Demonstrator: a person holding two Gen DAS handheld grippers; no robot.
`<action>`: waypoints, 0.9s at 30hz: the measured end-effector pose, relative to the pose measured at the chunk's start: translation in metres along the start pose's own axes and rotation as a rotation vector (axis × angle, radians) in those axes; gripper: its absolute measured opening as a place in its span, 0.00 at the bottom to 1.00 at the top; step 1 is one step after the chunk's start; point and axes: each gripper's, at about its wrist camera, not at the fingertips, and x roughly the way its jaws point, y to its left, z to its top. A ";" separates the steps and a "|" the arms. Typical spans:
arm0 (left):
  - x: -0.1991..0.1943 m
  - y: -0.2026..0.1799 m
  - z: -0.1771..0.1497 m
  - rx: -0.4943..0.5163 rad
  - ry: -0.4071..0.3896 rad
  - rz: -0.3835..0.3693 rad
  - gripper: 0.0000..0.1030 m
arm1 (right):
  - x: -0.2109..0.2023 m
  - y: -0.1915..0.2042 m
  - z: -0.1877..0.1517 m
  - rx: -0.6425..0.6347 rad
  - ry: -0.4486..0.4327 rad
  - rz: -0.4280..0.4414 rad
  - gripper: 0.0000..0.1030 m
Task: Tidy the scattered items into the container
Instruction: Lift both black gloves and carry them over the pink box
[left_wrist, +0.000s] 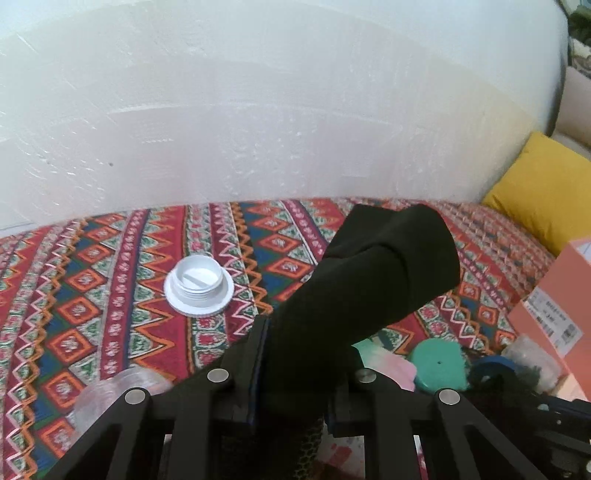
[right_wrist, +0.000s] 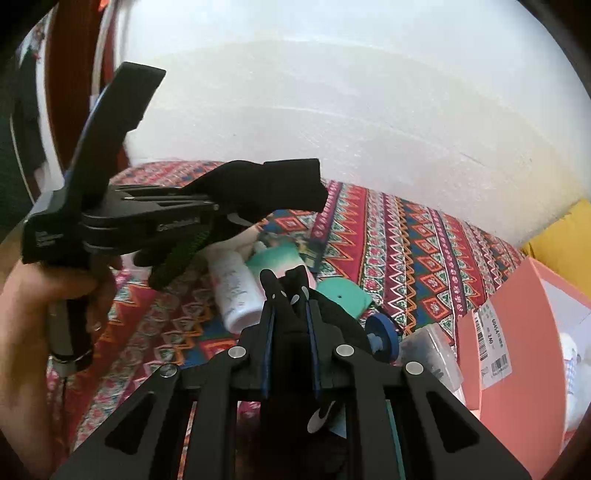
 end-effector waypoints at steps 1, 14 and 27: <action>-0.006 0.001 -0.002 -0.003 -0.001 0.006 0.19 | -0.005 0.000 -0.001 0.002 0.001 0.009 0.15; -0.146 -0.019 -0.057 -0.075 0.011 0.056 0.19 | -0.134 -0.009 -0.038 0.048 -0.124 0.129 0.14; -0.285 -0.092 -0.085 -0.010 -0.074 0.092 0.19 | -0.269 0.005 -0.051 0.015 -0.324 0.259 0.14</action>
